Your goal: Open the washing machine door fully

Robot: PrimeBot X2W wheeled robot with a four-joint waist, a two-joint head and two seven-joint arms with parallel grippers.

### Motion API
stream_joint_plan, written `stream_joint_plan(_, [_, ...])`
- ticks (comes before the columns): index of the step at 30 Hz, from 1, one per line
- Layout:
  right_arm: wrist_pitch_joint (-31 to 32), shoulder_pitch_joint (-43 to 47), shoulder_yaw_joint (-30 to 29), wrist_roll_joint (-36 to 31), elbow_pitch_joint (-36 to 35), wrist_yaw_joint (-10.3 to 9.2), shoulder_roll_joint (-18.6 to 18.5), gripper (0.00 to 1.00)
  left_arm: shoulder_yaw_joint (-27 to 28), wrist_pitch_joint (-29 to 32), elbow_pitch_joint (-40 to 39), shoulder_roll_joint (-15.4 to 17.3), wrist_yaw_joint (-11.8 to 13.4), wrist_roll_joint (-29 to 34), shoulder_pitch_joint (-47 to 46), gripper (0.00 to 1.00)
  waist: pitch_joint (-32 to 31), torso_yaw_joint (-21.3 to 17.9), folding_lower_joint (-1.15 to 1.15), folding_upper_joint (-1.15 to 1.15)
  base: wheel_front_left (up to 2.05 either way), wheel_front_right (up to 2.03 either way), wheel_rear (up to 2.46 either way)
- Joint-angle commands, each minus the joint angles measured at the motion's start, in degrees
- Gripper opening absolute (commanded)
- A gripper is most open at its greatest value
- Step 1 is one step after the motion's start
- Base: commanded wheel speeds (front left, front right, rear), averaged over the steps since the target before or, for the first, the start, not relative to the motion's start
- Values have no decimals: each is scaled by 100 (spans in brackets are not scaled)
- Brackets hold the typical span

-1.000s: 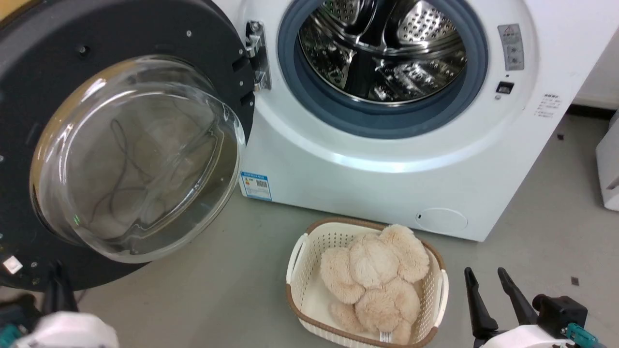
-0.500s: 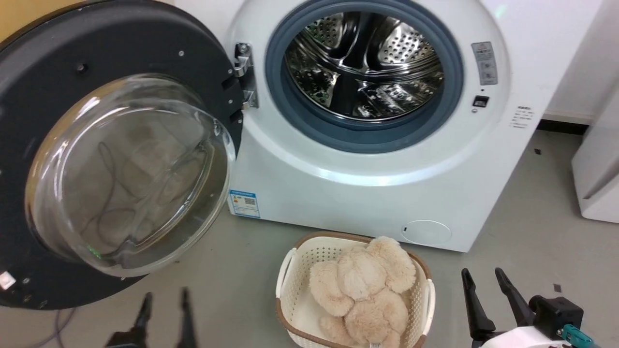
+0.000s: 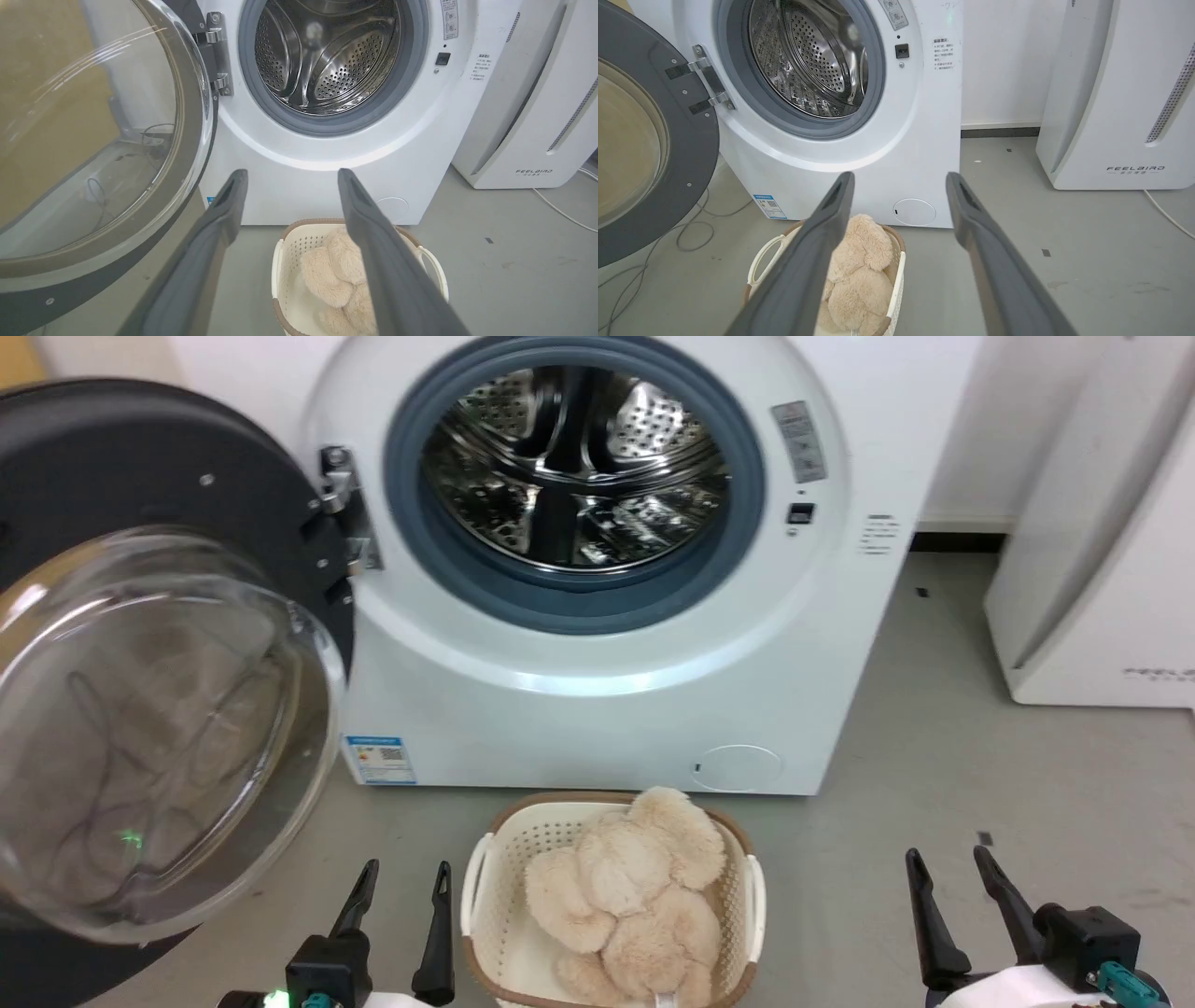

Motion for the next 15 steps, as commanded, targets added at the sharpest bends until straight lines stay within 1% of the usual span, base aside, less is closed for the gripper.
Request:
stream_joint_plan(1, [28, 78, -3, -55, -65, 3, 13, 100, -16, 26, 36, 46, 4, 42, -104, 100, -6, -201, 0, 0, 0, 0, 0])
stream_joint_plan(5, [53, 131, -11, -19, -136, 3, 13, 100, -66, 63, 56, 57, 32, 70, -125, 100, 6, -328, 0, 0, 0, 0, 0])
stream_joint_plan(12, [60, 160, -12, 1, -161, 3, 13, 100, -111, 79, 105, 98, 61, 86, -150, 100, 35, -365, 0, 0, 0, 0, 0])
stream_joint_plan(13, [64, 120, -16, -34, -136, 0, 0, 0, -113, 75, 98, 78, 46, 50, -69, 0, 35, -366, 0, 0, 0, 0, 0])
stream_joint_plan(15, [65, 119, -18, -37, -135, -1, 0, 0, -118, 76, 97, 75, 47, 50, -66, 0, 36, -367, 0, 0, 0, 0, 0])
